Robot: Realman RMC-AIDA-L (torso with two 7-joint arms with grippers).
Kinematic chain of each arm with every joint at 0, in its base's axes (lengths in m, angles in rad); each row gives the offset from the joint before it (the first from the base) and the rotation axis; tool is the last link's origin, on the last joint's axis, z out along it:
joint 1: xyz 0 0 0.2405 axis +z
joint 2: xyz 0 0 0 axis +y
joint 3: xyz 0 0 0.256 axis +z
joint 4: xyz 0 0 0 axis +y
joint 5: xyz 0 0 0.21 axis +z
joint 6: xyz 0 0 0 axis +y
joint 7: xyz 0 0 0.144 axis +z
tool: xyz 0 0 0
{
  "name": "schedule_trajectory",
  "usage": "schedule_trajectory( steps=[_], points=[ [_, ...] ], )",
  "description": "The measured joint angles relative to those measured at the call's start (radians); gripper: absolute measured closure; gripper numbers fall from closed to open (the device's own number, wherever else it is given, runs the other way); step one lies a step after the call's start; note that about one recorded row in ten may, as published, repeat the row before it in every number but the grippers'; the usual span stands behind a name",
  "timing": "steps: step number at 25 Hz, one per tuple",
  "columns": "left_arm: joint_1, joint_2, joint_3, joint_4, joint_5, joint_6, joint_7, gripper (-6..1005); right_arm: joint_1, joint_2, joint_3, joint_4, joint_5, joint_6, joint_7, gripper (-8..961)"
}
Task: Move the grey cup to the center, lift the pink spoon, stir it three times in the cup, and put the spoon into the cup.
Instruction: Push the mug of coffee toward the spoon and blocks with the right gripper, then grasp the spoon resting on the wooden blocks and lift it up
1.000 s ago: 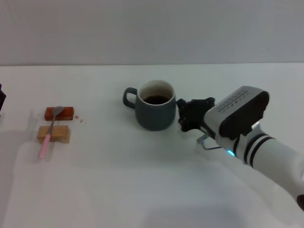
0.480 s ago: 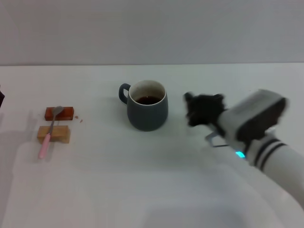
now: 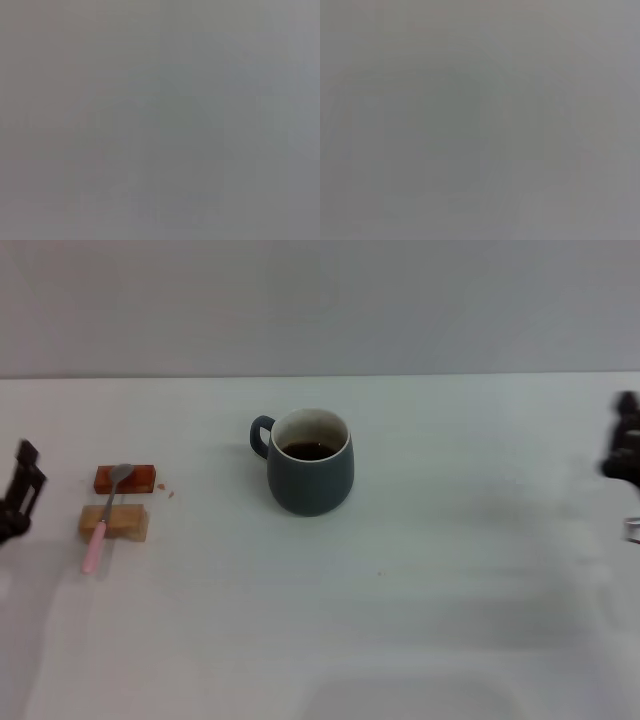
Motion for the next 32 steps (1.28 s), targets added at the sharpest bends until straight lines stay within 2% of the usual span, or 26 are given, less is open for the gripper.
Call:
schedule_trajectory(
  steps=[3,4,5,6,7,9,10,15,23,32],
  points=[
    [0.014,0.0,0.045,0.0,0.002,0.011,-0.005,209,-0.029,-0.001,0.07,-0.03,0.0,-0.029,0.004,954],
    [0.027,0.0,0.102,0.0,0.003,0.019,-0.002,209,-0.036,-0.001,0.092,-0.039,0.0,-0.032,0.006,954],
    [0.031,0.0,0.116,0.0,0.004,0.022,-0.002,209,-0.041,-0.001,0.125,-0.057,0.001,-0.034,0.007,954],
    [0.031,0.0,0.116,0.0,0.004,0.022,-0.002,209,-0.041,-0.001,0.125,-0.057,0.001,-0.034,0.007,954],
    [0.046,0.001,0.168,0.0,0.005,0.034,0.001,209,-0.043,-0.001,0.136,-0.064,0.001,-0.035,0.007,953],
    [0.046,0.001,0.168,0.0,0.005,0.034,0.001,209,-0.043,-0.001,0.152,-0.079,0.001,-0.035,0.008,953],
    [0.065,-0.002,0.225,-0.001,0.0,0.039,0.003,209,-0.043,-0.001,0.155,-0.085,0.002,-0.033,0.008,953],
    [0.068,-0.002,0.269,0.0,0.0,-0.003,0.007,210,-0.036,-0.001,0.153,-0.09,0.002,-0.028,0.008,953],
    [0.05,-0.005,0.259,-0.003,-0.004,-0.109,0.031,210,-0.028,0.001,0.146,-0.093,0.002,-0.026,0.009,953],
    [0.03,-0.004,0.249,-0.002,-0.031,-0.144,0.08,210,-0.035,0.001,0.145,-0.089,-0.003,-0.026,0.01,954]
  ],
)
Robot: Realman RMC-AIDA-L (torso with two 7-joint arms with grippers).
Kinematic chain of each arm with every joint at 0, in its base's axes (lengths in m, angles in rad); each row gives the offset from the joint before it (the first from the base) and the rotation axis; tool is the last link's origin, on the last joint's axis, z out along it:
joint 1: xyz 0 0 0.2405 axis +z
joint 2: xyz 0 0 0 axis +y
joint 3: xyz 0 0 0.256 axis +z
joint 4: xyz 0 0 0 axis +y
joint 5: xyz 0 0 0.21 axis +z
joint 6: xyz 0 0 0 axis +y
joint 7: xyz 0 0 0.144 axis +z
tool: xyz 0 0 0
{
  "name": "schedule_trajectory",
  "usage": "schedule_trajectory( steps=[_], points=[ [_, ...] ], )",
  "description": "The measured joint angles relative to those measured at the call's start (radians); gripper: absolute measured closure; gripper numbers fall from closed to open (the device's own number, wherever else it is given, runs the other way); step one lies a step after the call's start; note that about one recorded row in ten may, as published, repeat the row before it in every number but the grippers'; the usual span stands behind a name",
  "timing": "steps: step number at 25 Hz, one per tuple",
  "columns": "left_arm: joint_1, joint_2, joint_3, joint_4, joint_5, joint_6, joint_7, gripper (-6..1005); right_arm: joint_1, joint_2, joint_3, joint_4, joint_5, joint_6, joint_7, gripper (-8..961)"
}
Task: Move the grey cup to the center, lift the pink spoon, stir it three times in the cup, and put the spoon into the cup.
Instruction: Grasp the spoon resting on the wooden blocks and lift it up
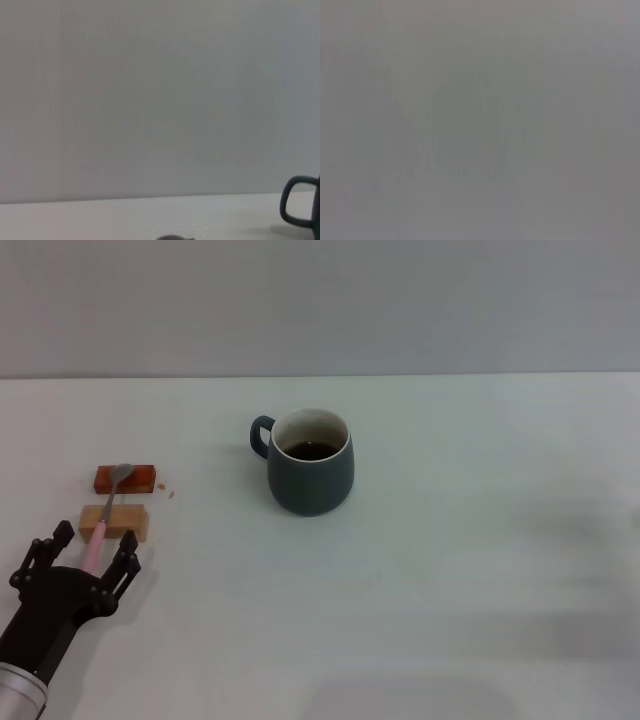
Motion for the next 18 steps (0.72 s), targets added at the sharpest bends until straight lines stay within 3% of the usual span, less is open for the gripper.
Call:
schedule_trajectory(
  steps=[18],
  points=[
    [-0.017,0.0,0.002,0.01,-0.008,-0.057,0.002,211,-0.007,0.001,-0.002,0.002,-0.002,-0.009,0.004,953]
  ],
)
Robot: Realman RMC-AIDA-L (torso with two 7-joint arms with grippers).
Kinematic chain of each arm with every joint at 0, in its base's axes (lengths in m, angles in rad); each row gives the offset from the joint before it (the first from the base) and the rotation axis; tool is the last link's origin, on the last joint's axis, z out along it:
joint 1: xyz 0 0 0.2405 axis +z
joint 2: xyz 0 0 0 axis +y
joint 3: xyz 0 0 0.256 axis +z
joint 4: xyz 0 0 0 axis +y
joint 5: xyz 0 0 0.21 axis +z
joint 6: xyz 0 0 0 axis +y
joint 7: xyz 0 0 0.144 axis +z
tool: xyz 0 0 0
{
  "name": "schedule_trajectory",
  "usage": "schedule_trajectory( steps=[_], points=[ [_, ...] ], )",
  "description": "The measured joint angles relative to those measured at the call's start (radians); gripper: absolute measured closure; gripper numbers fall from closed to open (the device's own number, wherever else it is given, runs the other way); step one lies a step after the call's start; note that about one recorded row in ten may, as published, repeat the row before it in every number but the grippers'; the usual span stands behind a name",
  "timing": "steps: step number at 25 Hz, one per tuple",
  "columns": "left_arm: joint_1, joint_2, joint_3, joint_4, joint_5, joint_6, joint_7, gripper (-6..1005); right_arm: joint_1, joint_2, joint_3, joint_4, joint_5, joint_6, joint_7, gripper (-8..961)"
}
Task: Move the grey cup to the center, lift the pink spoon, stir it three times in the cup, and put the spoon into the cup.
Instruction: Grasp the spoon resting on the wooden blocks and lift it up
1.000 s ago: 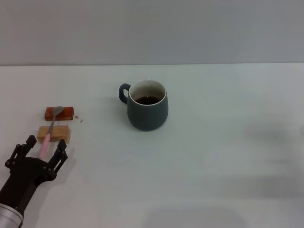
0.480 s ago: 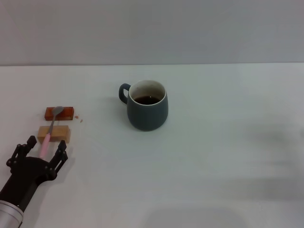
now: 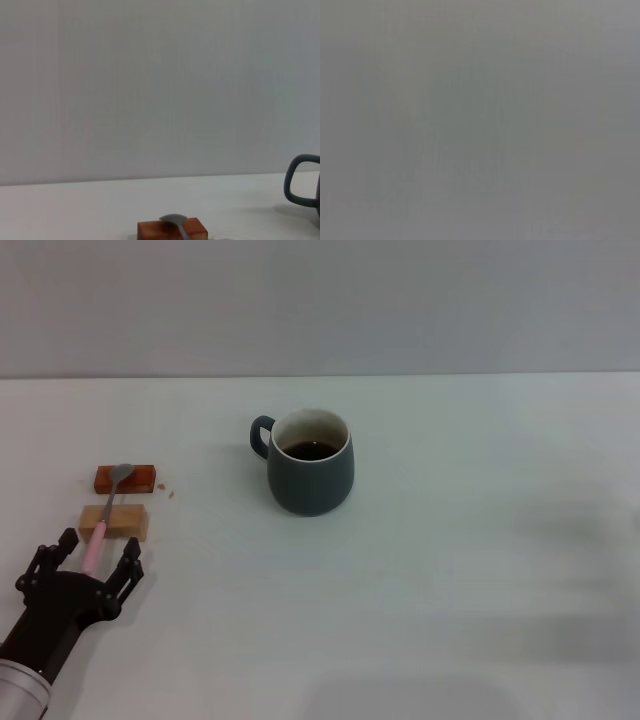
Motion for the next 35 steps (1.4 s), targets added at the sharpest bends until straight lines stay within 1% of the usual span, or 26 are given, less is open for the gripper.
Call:
schedule_trajectory(
  steps=[20,26,34,35],
  points=[
    [-0.017,0.0,-0.016,-0.008,-0.024,-0.059,0.0,223,-0.003,0.0,0.0,0.0,-0.001,-0.002,0.0,954],
    [-0.018,0.001,-0.016,-0.01,-0.026,-0.055,0.0,433,-0.003,0.0,0.0,0.0,-0.001,-0.002,0.0,954],
    [-0.026,0.002,-0.016,-0.011,-0.03,-0.067,-0.005,434,-0.003,-0.001,0.0,0.001,0.0,-0.002,0.004,953],
    [-0.026,0.002,-0.016,-0.011,-0.03,-0.067,-0.007,462,-0.003,-0.001,0.0,0.001,0.0,-0.002,0.006,953]
  ],
)
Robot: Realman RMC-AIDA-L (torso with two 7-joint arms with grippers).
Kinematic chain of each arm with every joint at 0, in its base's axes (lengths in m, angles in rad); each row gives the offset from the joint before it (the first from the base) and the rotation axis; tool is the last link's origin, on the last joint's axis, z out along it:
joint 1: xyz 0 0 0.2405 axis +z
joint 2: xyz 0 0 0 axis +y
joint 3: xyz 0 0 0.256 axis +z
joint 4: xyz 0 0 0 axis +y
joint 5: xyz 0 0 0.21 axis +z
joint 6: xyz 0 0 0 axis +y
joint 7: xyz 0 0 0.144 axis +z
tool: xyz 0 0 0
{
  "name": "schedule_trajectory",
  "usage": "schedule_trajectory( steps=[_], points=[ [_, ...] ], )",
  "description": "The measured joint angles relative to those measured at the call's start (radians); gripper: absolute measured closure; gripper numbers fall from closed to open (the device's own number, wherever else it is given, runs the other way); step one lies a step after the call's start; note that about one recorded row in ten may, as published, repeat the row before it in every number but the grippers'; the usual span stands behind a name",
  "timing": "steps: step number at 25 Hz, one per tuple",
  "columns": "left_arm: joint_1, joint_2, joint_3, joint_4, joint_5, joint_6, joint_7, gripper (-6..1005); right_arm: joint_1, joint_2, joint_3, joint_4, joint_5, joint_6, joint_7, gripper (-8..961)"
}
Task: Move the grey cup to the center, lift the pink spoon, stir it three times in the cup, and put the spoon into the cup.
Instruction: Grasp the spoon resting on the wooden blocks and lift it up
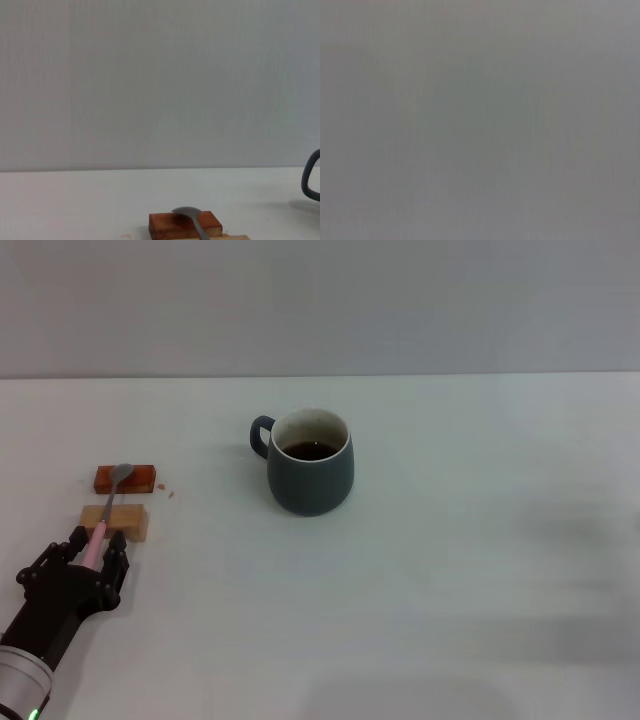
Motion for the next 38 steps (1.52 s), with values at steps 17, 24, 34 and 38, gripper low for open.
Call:
schedule_trajectory(
  steps=[17,24,34,38],
  points=[
    [0.008,0.0,0.0,0.0,0.001,-0.001,-0.004,556,0.0,-0.002,0.0,0.0,-0.002,0.0,0.005,954],
    [0.011,0.0,0.0,-0.008,0.0,0.003,-0.005,657,-0.002,-0.002,0.0,0.0,-0.002,0.0,0.005,954],
    [0.006,0.002,0.003,-0.008,-0.001,-0.009,-0.005,672,-0.002,-0.002,-0.001,0.0,-0.002,0.0,0.005,955],
    [0.006,0.001,-0.01,-0.007,-0.001,-0.012,-0.001,681,-0.001,-0.002,-0.002,0.001,-0.002,0.0,0.005,954]
  ],
)
